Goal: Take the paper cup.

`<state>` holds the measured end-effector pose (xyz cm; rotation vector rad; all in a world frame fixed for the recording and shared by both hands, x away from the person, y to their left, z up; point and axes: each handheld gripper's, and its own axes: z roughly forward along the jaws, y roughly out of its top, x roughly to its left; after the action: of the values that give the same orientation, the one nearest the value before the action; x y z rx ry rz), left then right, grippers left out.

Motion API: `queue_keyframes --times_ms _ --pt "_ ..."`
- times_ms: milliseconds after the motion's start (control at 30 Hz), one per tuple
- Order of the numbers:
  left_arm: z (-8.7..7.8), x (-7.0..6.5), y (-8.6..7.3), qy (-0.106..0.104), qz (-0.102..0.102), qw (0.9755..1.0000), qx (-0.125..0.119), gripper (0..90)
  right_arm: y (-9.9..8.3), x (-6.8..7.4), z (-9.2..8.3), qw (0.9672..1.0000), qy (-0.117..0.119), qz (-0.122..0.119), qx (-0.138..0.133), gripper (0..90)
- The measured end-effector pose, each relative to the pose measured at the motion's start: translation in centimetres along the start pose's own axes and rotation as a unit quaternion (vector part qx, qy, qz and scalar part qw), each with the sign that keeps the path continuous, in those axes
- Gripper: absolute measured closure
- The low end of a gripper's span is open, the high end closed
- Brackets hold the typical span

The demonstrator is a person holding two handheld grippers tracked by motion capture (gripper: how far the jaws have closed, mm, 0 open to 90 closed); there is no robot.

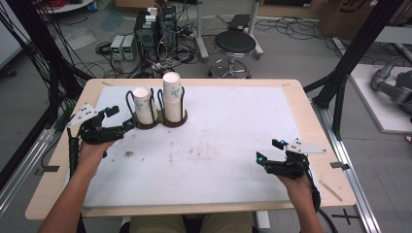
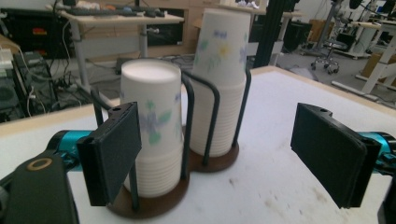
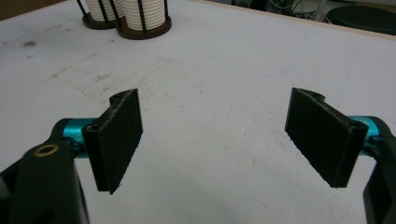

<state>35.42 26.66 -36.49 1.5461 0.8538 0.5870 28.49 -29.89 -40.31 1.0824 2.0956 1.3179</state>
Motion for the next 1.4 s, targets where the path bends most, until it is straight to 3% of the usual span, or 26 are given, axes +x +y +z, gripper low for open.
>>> queue_keyframes --times_ms 267,467,933,1400 --pt "2.5 1.3 4.0 -0.001 0.015 0.9998 0.013 16.1 0.0 -0.1 0.0 1.0 0.0 0.003 0.001 19.6" --pt "4.5 2.2 5.1 -0.002 0.015 0.9996 0.025 16.1 -0.1 -0.1 0.0 1.0 0.0 0.004 0.004 19.6" --pt "8.6 3.4 4.3 0.017 0.024 0.9961 0.083 16.7 -0.2 -0.1 0.1 1.0 0.003 0.004 0.008 19.6" --pt "10.1 3.9 3.1 0.039 0.024 0.9919 0.119 21.9 -0.4 -0.2 0.0 0.9999 0.004 0.006 0.011 19.6"
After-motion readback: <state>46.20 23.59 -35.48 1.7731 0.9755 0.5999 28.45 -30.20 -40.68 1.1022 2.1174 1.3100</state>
